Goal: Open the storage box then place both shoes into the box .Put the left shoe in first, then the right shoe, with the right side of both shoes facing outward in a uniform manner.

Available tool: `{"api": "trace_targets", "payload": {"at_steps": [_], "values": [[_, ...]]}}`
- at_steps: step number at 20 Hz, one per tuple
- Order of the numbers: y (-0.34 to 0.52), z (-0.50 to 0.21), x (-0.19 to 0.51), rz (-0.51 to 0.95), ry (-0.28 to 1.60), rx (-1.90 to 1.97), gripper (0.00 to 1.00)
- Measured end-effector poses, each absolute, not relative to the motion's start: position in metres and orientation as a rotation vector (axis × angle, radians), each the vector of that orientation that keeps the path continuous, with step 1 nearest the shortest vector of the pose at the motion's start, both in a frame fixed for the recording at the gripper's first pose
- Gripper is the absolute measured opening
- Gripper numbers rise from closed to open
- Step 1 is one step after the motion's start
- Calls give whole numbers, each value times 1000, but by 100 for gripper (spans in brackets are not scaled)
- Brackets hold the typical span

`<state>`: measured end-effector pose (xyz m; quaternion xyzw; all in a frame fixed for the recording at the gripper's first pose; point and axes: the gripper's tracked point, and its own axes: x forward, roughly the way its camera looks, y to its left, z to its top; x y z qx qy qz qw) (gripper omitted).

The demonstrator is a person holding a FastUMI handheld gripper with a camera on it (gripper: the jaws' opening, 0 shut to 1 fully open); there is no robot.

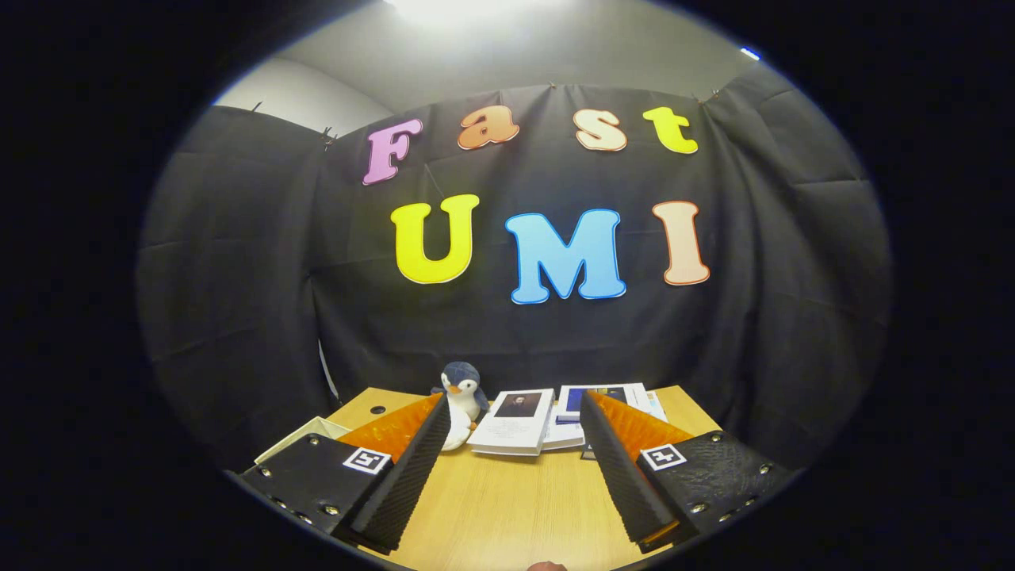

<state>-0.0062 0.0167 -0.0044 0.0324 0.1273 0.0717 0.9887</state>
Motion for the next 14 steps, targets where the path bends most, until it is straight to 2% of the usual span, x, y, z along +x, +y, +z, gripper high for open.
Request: {"api": "trace_targets", "payload": {"at_steps": [14], "values": [[18,2,-2,136,228,106,99]]}}
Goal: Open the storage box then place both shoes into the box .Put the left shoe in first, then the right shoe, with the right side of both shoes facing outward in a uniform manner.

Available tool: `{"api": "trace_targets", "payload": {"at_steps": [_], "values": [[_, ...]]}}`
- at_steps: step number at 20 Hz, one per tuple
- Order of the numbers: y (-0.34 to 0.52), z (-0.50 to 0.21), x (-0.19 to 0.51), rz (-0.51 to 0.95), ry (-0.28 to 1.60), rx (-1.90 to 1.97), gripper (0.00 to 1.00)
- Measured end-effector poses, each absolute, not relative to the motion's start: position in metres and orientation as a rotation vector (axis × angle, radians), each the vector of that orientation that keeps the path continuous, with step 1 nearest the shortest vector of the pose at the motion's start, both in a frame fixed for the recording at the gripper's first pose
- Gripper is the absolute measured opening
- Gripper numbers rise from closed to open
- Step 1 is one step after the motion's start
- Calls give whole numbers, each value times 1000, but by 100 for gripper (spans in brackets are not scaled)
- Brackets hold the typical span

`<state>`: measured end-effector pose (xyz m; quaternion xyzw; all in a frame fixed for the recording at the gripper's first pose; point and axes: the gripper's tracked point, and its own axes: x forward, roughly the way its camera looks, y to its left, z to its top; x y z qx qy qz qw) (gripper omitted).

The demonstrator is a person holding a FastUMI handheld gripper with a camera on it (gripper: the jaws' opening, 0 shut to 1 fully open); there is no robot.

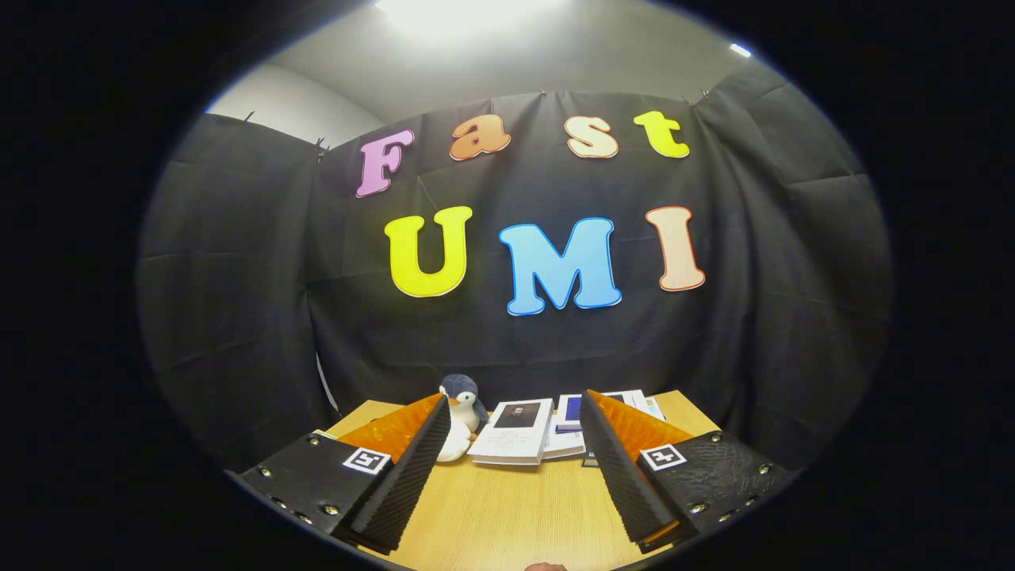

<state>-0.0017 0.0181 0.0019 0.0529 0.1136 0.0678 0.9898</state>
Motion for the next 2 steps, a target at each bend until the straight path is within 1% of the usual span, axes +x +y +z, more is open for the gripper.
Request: {"api": "trace_targets", "payload": {"at_steps": [2], "values": [[22,4,0,140,225,116,99]]}}
